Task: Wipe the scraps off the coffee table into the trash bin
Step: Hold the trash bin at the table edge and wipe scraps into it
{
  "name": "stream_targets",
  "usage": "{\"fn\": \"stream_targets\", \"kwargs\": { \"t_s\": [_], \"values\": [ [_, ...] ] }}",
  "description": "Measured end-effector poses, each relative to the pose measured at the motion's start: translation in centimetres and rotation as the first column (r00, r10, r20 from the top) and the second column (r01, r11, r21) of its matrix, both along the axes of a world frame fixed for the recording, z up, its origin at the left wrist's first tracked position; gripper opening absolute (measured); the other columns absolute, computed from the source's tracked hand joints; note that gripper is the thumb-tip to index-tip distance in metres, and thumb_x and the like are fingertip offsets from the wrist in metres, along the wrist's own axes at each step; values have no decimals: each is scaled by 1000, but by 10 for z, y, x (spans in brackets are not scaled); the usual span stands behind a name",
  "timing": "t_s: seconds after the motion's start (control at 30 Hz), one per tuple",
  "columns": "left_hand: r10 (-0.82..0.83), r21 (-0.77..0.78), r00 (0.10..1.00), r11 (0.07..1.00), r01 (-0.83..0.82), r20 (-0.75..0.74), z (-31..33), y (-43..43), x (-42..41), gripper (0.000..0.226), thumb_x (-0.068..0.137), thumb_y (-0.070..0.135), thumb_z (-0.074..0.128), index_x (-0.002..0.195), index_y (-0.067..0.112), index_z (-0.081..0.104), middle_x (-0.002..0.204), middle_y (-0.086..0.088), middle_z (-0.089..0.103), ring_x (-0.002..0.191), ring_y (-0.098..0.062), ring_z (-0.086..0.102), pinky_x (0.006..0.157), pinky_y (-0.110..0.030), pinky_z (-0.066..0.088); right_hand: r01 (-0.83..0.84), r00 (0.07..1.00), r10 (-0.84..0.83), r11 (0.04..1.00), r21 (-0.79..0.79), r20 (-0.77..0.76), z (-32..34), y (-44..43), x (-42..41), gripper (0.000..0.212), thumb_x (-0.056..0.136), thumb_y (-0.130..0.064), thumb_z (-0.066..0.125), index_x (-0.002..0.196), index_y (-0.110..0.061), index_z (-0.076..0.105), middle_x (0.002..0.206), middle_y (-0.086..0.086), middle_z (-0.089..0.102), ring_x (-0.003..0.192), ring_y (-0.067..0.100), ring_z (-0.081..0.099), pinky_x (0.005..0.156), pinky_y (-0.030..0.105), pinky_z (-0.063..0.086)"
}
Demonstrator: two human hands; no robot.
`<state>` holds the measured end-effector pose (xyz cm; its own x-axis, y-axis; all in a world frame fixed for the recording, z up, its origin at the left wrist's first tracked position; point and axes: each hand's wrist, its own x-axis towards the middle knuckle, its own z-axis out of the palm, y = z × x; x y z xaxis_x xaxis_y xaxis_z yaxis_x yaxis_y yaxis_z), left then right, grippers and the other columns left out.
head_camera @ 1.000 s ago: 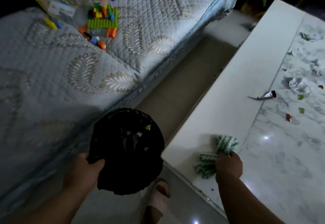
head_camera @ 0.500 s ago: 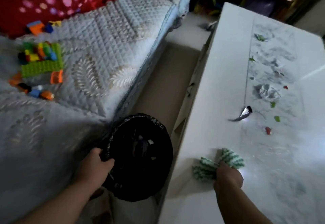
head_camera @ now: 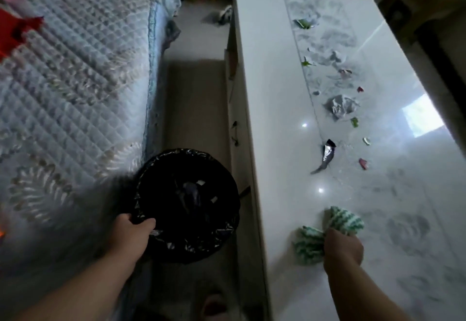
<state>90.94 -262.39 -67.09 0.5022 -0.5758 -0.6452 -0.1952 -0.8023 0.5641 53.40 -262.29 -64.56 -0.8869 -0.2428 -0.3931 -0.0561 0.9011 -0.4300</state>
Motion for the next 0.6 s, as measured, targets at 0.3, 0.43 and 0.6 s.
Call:
{"fn": "stream_targets", "kwargs": {
  "t_s": [0.3,0.43,0.6],
  "values": [
    [-149,-8,985,989,150,92,-18,-100,-24,15,78,23,68,72,11,62,63,-15,63,57,-33,61,55,-34,44,134,989,-132,991,25,-63,-8,-63,-39,31,79,-5,57,107,8,61,108,30,64,101,43,60,88,44,49],
    [-255,37,947,967,253,196,-25,-142,-30,24,75,27,70,91,10,63,79,-16,68,71,-34,64,66,-39,52,180,983,-174,976,120,-60,-6,-109,-83,31,80,-5,59,104,14,59,111,33,62,103,44,60,88,45,49],
    [-334,59,915,942,329,225,-29,-175,-21,22,76,23,72,90,8,65,77,-15,69,71,-32,65,71,-43,52,211,977,-206,959,187,-48,0,-148,-133,29,81,-3,59,103,15,58,110,31,61,101,41,61,85,42,51]
  ]
}}
